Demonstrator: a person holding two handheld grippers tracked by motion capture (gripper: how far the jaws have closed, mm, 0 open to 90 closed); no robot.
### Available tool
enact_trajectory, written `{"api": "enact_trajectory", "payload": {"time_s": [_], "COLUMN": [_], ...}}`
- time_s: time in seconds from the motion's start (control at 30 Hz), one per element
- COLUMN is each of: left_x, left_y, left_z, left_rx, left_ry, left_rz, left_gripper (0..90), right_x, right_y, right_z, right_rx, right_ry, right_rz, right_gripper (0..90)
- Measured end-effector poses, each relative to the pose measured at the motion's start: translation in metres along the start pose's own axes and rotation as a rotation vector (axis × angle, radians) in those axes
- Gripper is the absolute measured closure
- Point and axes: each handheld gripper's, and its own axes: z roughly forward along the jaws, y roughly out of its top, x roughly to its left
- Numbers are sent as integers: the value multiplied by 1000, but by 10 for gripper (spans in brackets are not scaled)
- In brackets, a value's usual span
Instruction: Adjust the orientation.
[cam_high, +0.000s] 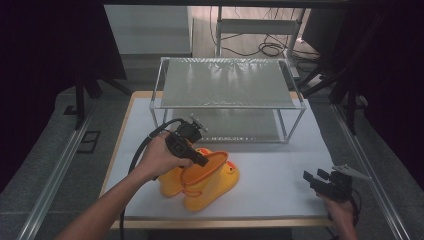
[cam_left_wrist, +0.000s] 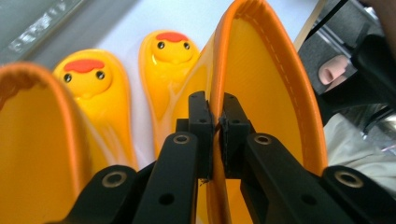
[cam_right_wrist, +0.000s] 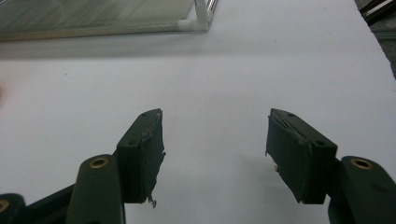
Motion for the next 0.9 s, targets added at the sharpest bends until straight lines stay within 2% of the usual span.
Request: {"api": "enact_trajectory", "payload": {"time_s": [0.13, 0.3, 0.4, 0.5, 0.6, 0.63, 0.8, 0.9], "left_x": [1, 3, 3, 2, 0, -2, -3, -2], "left_y": [-5, -8, -7, -6, -4, -3, -1, -2], "left_z": [-1, -2, 0, 2, 0, -4, -19, -32], "left_rx": [9, 8, 5, -6, -19, -31, -60, -86], "left_ry": [13, 3, 2, 2, -1, -8, -13, 3], "left_rz": [6, 7, 8, 4, 6, 10, 9, 2], "left_gripper": [854, 836, 772, 670, 632, 590, 541, 513], "right_x": [1, 2, 1, 1, 1, 1, 0, 0], "right_y": [0, -1, -1, -1, 0, 0, 0, 0], "right_z": [1, 2, 2, 1, 0, 0, 1, 0], "right_rx": [3, 7, 6, 6, 4, 4, 5, 8], "right_ry": [1, 4, 2, 3, 3, 3, 2, 1], "right_rz": [-1, -7, -5, -2, -3, -4, -3, -8], "right_gripper": [362, 360, 360, 360, 361, 360, 360, 360]}}
